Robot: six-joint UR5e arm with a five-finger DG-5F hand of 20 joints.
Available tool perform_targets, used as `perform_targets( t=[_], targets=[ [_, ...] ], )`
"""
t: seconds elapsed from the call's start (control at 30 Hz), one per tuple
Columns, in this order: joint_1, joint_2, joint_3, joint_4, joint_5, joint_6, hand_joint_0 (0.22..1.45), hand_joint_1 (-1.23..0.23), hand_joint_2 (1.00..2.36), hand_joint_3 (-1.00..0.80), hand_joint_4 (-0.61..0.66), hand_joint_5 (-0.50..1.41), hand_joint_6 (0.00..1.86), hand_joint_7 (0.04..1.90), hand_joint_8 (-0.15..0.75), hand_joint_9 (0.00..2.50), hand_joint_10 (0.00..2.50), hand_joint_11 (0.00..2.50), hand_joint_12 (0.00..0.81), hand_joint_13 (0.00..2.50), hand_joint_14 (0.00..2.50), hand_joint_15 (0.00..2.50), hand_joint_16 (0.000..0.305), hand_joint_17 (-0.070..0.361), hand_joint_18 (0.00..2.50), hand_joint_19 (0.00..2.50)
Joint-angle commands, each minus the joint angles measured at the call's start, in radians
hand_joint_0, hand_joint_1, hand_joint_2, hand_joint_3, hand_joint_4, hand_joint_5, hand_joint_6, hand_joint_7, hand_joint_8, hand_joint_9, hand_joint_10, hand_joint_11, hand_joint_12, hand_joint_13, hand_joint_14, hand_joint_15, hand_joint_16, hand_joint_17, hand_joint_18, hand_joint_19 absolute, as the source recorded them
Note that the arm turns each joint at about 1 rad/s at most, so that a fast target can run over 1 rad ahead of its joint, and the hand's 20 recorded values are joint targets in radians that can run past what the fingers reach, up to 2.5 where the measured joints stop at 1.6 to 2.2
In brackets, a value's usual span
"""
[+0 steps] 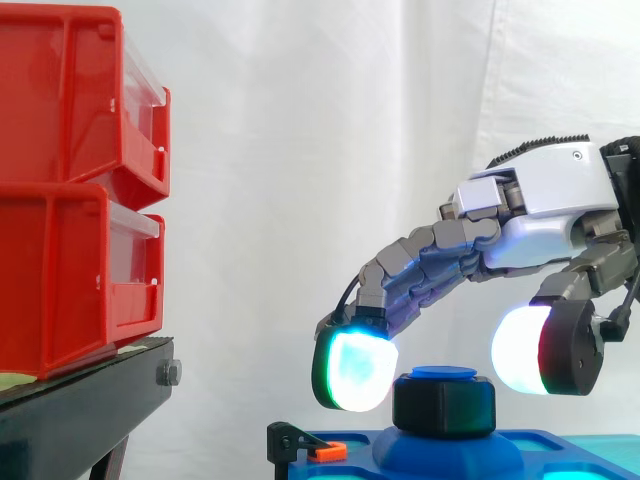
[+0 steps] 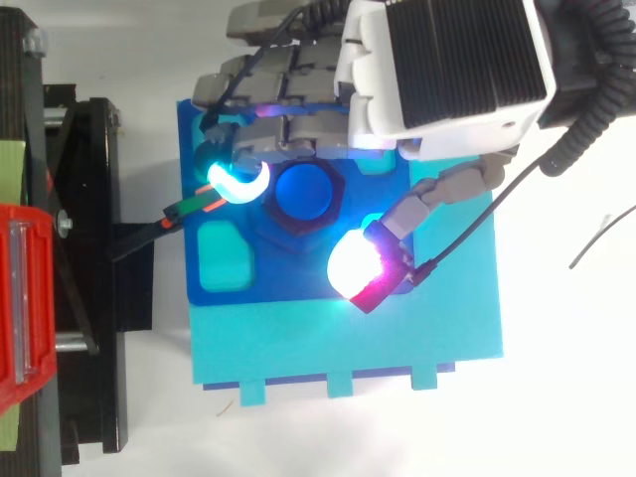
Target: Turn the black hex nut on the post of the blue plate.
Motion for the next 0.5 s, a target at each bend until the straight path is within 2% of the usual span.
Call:
perform_targets(
  t=[0.0,0.03,0.17,0.47],
  targets=[
    [-0.003,0.000,0.002,-0.019,-0.003,0.000,0.45,-0.55,1.00,-0.50,0.28,-0.20,0.50,0.85,0.276,0.34,0.00,0.00,0.378,0.34,0.00,0.07,0.051,0.115,0.30,0.26],
    [-0.009,0.001,0.010,-0.044,-0.005,-0.002,0.45,-0.55,1.00,-0.50,0.28,-0.20,0.50,0.85,0.276,0.34,0.00,0.00,0.378,0.34,0.00,0.07,0.051,0.115,0.30,0.26],
    [-0.015,0.001,0.019,-0.064,-0.006,-0.002,0.45,-0.55,1.00,-0.50,0.29,-0.19,0.50,0.86,0.277,0.34,0.00,0.00,0.377,0.34,0.00,0.07,0.051,0.115,0.30,0.25],
    [-0.021,0.001,0.044,-0.096,-0.020,-0.011,0.45,-0.54,1.00,-0.50,0.29,-0.19,0.50,0.87,0.279,0.35,0.00,0.00,0.377,0.34,0.00,0.07,0.051,0.115,0.30,0.25]
  ],
)
